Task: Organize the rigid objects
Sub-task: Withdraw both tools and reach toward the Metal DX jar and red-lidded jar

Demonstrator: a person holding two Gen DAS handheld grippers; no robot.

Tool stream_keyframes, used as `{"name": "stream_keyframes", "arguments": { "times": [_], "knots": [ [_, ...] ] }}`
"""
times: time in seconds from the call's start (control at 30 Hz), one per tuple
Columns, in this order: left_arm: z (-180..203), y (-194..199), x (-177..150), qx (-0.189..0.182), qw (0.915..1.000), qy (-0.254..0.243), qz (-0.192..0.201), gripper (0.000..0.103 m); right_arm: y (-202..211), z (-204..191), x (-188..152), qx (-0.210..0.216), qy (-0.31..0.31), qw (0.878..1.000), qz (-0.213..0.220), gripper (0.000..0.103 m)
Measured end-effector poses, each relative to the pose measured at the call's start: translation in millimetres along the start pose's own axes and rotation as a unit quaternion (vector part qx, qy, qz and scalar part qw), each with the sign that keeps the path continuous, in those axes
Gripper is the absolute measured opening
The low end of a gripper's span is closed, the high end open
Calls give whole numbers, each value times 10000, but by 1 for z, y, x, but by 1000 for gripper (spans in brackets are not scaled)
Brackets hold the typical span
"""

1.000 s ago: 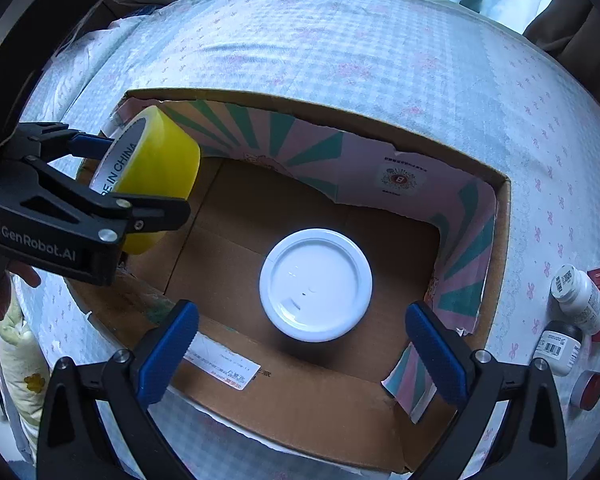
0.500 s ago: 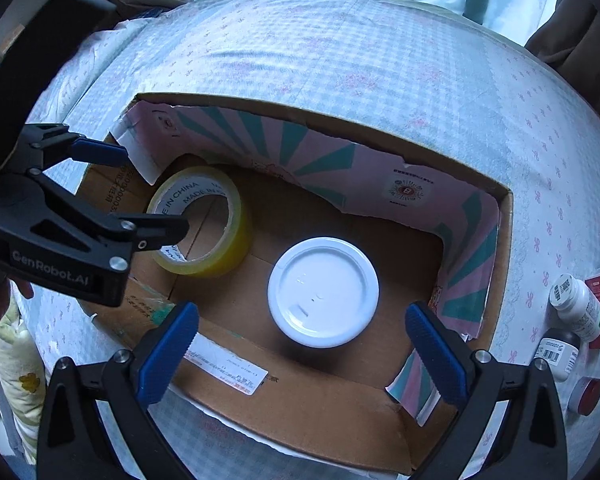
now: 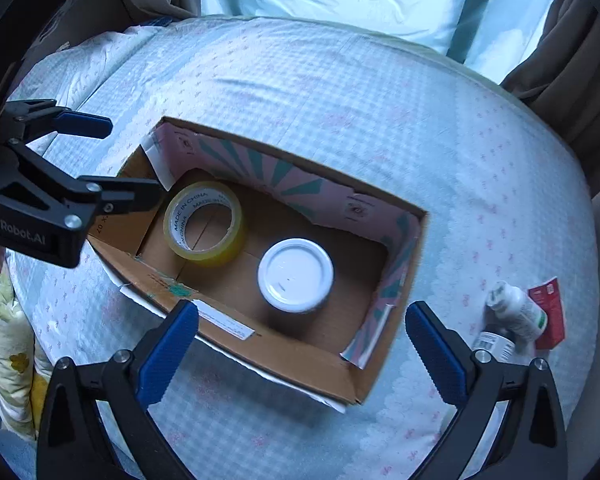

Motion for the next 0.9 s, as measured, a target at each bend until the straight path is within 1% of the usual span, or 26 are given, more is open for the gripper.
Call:
{"name": "stream_keyframes", "arguments": {
  "times": [0.1,0.2,0.33,0.37,0.43,0.5,0.53,0.6,0.67,0.73,0.83,0.9],
  "knots": [
    [15,36,8,120,9993,154,317,103,33,26,-4,-59,-282,9994,191,103],
    [38,65,13,215,9979,303,525,103,61,62,-11,-101,-661,9972,321,103],
    [80,96,24,632,9939,533,725,103,95,120,-28,-214,-1092,9925,504,103],
    [92,102,28,694,9929,591,766,103,102,134,-32,-229,-1176,9913,551,103],
    [121,110,35,684,9916,655,876,103,115,163,-39,-255,-1332,9889,609,103],
    [151,110,45,538,9925,687,856,103,124,190,-47,-335,-1393,9877,621,103],
    [166,107,49,486,9933,712,772,103,129,204,-51,-414,-1381,9876,622,103],
    [194,98,58,418,9938,785,662,103,133,229,-58,-599,-1323,9875,617,103],
    [218,88,66,387,9935,837,665,103,133,252,-64,-743,-1338,9865,589,103],
    [238,75,75,435,9941,806,590,103,130,277,-71,-785,-1438,9849,552,103],
    [268,49,88,599,9955,596,423,103,116,309,-79,-793,-1679,9816,453,103],
    [286,29,97,483,9974,466,266,103,104,326,-84,-812,-1833,9790,360,103]
  ]
}}
Point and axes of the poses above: each gripper's, at about its wrist camera, not at the fingertips, and y roughly against the way its jaws point, z to its right, x to its top, the point moved 5 cm from there along -y, roughly the way its jaws point, and after that the axes turned 10 degrees about -y, right-handed, at the moved point
